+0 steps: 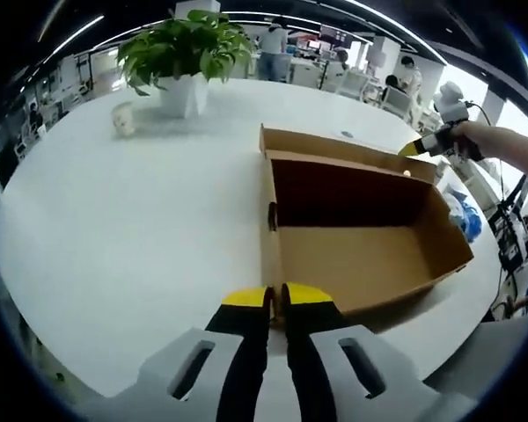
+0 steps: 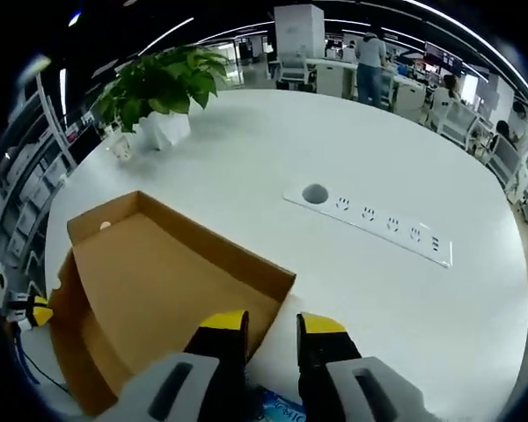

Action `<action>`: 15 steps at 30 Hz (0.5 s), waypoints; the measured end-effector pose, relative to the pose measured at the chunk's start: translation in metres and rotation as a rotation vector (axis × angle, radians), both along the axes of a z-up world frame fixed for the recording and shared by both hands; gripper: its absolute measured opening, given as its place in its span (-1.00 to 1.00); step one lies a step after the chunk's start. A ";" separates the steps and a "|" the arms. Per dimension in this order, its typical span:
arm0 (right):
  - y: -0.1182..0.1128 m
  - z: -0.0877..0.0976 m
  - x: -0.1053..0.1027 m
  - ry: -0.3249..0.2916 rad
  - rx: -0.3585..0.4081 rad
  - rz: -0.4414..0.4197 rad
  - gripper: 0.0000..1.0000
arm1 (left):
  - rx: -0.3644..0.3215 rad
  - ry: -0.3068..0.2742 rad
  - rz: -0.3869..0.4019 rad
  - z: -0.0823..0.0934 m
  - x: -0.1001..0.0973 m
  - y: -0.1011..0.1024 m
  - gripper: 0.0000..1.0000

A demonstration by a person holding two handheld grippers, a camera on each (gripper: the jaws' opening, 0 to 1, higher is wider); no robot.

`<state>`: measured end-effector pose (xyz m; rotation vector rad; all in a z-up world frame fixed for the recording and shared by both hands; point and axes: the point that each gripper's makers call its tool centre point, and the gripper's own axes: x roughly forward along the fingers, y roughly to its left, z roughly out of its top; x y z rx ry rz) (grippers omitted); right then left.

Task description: Operate the shoe box by opening the lid, removing the specified soft item, and placing it in the target area until the item is outside and the box remains undamaged.

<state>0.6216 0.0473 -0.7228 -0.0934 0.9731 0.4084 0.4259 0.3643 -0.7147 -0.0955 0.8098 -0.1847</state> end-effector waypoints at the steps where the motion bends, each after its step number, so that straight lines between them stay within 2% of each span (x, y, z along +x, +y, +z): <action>1: 0.002 -0.002 -0.001 0.006 0.001 0.003 -0.65 | -0.003 0.000 0.006 0.000 0.000 0.000 -0.92; 8: 0.003 -0.015 0.003 0.024 -0.014 -0.010 -0.66 | 0.009 -0.012 0.021 0.000 -0.001 0.001 -0.93; 13: 0.002 -0.018 0.003 0.040 -0.005 -0.065 -0.84 | 0.003 -0.014 0.022 0.000 -0.001 0.001 -0.94; 15: 0.001 -0.017 0.004 0.031 -0.014 -0.054 -0.95 | 0.004 -0.015 0.021 0.000 -0.001 0.001 -0.94</action>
